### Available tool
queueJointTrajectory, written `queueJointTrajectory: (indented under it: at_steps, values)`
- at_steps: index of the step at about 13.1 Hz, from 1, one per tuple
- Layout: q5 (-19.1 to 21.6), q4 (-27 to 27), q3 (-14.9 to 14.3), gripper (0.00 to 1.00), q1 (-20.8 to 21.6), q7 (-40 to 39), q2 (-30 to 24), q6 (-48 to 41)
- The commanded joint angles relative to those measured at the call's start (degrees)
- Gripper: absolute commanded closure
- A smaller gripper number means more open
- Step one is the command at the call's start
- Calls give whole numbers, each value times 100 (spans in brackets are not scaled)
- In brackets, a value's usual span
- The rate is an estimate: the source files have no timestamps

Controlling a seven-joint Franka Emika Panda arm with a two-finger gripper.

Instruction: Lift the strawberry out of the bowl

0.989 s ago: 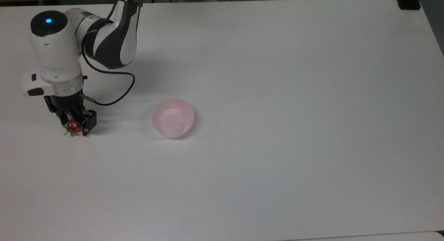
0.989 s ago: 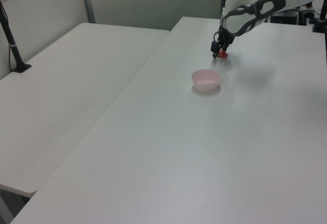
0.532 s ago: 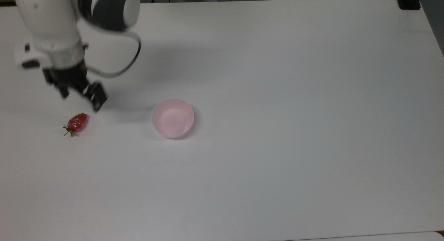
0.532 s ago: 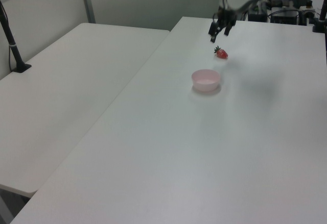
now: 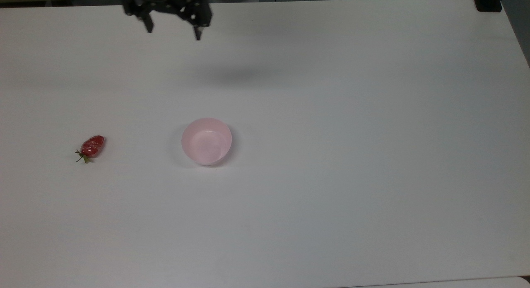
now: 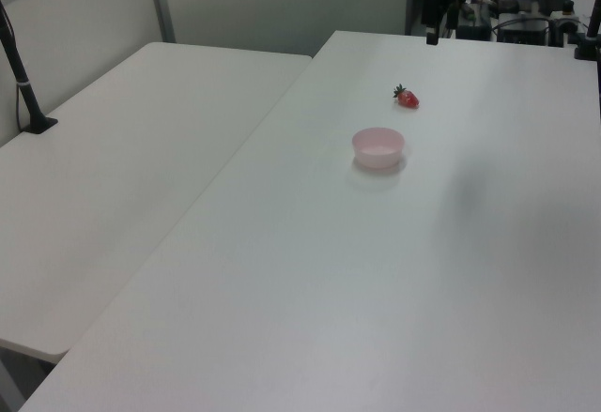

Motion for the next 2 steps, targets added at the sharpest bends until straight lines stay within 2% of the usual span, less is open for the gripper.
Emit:
queueJointTrajectory:
  at_steps: [1, 2]
  values:
    - [-210, -283, -64, 0, 509, 148, -281, -324]
    - [-211, -274, -64, 0, 501, 95, -290, -308]
